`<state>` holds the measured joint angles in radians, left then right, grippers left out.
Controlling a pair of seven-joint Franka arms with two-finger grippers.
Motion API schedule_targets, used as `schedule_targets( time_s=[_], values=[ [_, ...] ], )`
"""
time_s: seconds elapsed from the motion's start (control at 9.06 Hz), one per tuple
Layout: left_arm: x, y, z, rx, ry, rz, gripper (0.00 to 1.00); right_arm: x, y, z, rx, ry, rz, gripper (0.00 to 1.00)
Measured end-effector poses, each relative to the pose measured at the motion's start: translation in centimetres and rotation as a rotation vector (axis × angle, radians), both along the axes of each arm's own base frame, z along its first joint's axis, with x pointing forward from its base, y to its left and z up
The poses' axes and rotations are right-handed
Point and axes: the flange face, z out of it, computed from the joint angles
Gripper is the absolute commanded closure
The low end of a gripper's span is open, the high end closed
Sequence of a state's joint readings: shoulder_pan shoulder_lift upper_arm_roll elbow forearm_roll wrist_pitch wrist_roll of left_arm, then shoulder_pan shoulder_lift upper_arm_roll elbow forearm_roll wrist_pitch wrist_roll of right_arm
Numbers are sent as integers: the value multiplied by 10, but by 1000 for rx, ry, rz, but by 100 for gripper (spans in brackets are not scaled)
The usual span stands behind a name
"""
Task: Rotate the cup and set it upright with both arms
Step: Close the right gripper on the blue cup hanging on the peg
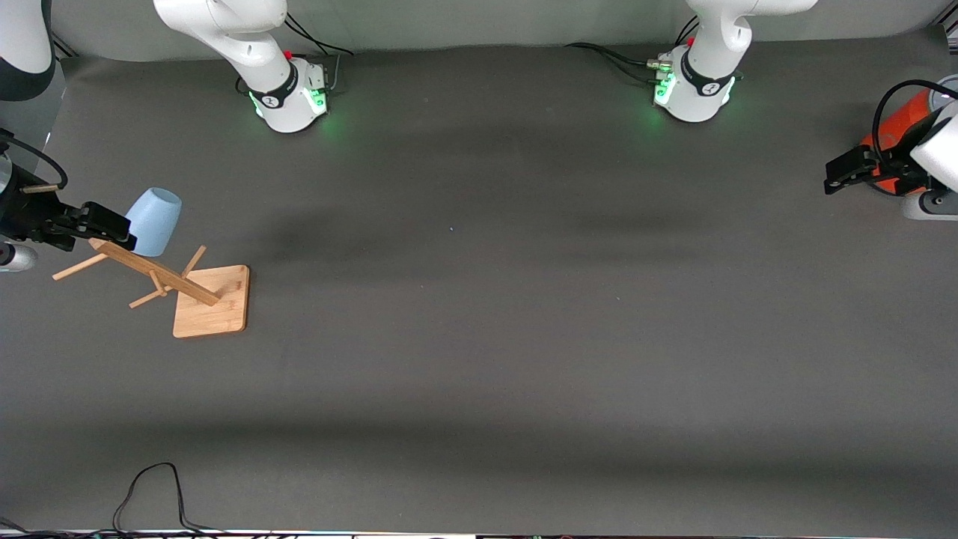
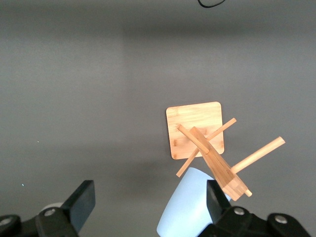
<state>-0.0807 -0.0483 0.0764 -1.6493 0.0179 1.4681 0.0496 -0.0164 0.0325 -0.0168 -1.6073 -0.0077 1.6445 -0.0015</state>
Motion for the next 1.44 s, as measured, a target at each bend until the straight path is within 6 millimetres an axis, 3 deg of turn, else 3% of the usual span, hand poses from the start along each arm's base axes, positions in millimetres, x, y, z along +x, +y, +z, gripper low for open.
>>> schedule_targets(
  time_s=[0.44, 0.77, 0.99, 1.21, 1.44],
  values=[
    [-1, 0, 3, -29, -1, 6, 0, -4, -10, 1, 0, 17, -22, 0],
    [-2, -3, 2, -48, 9, 6, 0, -53, -45, 21, 13, 40, -88, 0],
    [-3, -15, 2, -69, 18, -12, 0, -84, -60, 17, 29, 47, -121, 0],
    [-5, -30, 0, -70, 29, -39, 0, -79, -60, 4, 32, 53, -281, 0],
    [-5, -32, 0, -70, 35, -43, 0, -69, -60, -14, 27, 65, -473, 0]
  ],
)
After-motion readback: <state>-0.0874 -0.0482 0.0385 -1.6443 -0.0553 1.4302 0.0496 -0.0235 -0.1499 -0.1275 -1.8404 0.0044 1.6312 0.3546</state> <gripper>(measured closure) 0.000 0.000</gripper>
